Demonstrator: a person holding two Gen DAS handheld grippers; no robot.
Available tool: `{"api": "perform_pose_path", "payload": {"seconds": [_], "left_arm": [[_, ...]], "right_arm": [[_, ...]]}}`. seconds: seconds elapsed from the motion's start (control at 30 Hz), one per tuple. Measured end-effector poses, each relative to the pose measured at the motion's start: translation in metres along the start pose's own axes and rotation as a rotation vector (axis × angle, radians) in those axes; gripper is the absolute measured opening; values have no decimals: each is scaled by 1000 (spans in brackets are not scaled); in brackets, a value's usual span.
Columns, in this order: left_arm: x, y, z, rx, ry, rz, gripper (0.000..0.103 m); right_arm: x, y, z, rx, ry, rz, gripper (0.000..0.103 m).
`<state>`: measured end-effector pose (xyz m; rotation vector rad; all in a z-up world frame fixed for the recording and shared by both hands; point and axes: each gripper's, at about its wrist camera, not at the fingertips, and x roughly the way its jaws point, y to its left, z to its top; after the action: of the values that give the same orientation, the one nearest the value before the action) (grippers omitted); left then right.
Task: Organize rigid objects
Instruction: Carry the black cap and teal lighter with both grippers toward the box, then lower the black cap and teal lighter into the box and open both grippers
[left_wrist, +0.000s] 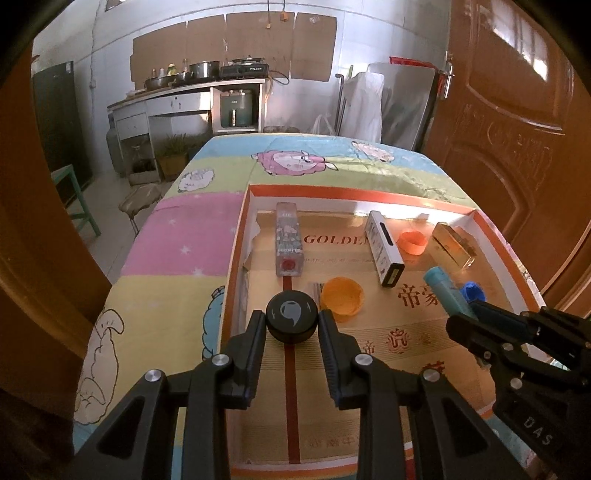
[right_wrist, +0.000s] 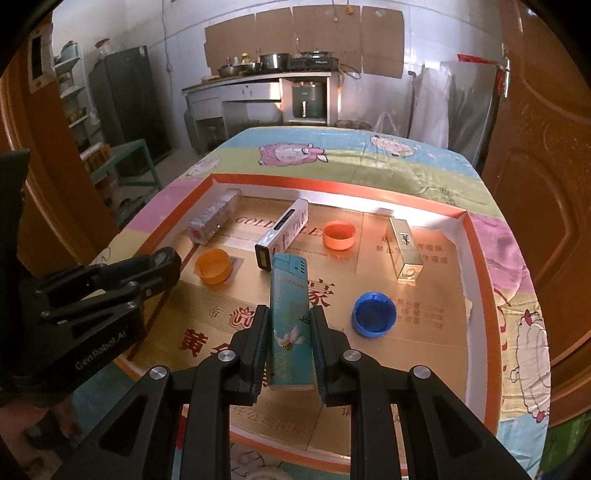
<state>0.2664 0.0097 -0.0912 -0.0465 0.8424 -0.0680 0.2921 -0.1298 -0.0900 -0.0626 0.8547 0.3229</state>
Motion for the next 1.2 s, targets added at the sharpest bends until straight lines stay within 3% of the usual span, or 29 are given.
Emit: {"api": "perform_pose_path", "payload": {"seconds": [1.2], "left_arm": [[11,-8,-4,42,16,0,30]], "right_arm": [[27,-3,-8,0,49,-8,23]]}}
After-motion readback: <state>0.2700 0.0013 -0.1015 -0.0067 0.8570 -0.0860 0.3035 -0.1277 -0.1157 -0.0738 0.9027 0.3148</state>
